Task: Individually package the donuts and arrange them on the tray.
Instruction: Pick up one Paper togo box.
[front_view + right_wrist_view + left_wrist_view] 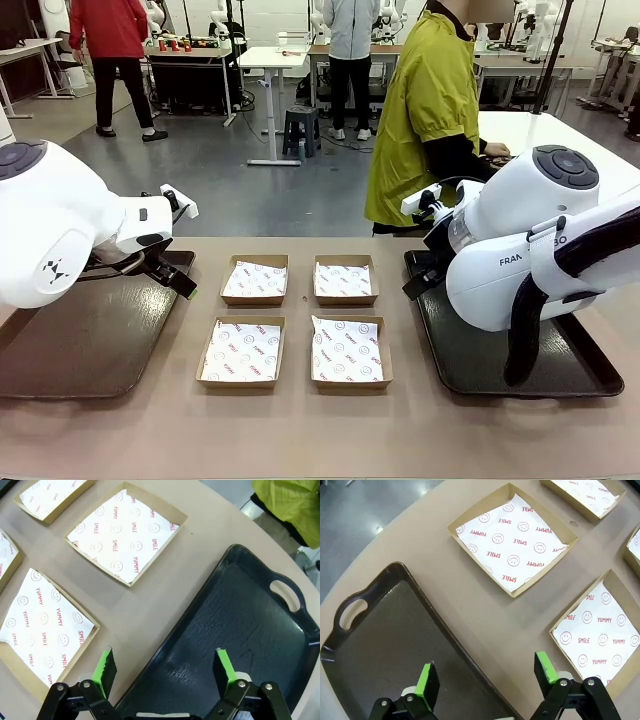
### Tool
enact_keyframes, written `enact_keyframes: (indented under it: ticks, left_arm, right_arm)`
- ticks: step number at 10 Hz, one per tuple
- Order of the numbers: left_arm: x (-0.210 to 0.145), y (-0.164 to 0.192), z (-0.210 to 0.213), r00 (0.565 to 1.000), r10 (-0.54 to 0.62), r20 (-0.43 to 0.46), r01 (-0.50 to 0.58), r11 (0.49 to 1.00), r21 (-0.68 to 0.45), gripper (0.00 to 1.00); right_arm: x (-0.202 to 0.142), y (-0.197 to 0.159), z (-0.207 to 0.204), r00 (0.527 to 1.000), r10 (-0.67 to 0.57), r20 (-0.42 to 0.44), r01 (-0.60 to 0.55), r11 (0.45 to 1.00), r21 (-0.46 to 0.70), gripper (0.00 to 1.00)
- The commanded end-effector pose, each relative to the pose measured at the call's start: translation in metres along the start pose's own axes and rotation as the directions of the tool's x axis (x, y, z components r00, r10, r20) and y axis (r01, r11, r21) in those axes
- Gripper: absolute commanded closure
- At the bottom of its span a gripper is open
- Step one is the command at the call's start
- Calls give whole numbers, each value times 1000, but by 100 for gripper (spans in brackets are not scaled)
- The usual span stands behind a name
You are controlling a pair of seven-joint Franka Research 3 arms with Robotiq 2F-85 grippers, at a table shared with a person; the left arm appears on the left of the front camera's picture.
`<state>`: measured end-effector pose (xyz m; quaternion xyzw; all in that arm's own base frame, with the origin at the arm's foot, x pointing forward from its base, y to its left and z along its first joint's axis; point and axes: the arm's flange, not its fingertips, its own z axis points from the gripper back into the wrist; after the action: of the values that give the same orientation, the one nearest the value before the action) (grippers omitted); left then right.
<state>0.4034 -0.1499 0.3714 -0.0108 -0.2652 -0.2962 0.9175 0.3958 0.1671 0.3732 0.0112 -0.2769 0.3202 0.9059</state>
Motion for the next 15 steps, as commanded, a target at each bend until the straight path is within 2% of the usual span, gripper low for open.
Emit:
enact_keyframes:
  ticks: [1, 4, 6, 7, 9, 10, 11, 15]
  left_arm:
    - [-13, -9, 23, 998, -53, -15, 53, 998, 13, 0]
    - [-66, -21, 101, 985, -125, -121, 124, 992, -18, 0]
    - [-90, -19, 134, 974, -152, -166, 143, 988, -63, 0]
    - [-109, -24, 141, 969, -150, -197, 129, 985, -114, 0]
    - [-121, -24, 136, 965, -133, -224, 99, 983, -158, 0]
    - [-121, -25, 130, 965, -116, -236, 84, 986, -141, 0]
    - [-34, -2, 162, 961, -139, -239, 112, 986, -120, 0]
    - [-37, -2, 165, 958, -137, -250, 108, 986, -127, 0]
  right_arm:
    - [-9, 7, 17, 999, 15, -36, -15, 1000, -7, 0]
    - [-56, 28, 85, 987, -17, -159, 22, 999, 31, 0]
    - [-85, 37, 119, 970, -69, -233, 79, 996, 34, 0]
    - [-105, 46, 138, 959, -82, -272, 101, 993, 56, 0]
    - [-121, 51, 149, 952, -99, -290, 121, 991, 59, 0]
    - [-121, 45, 143, 949, -104, -298, 126, 990, 56, 0]
    - [-31, 22, 160, 951, -71, -301, 89, 995, 48, 0]
    - [-35, 23, 169, 948, -75, -308, 94, 994, 49, 0]
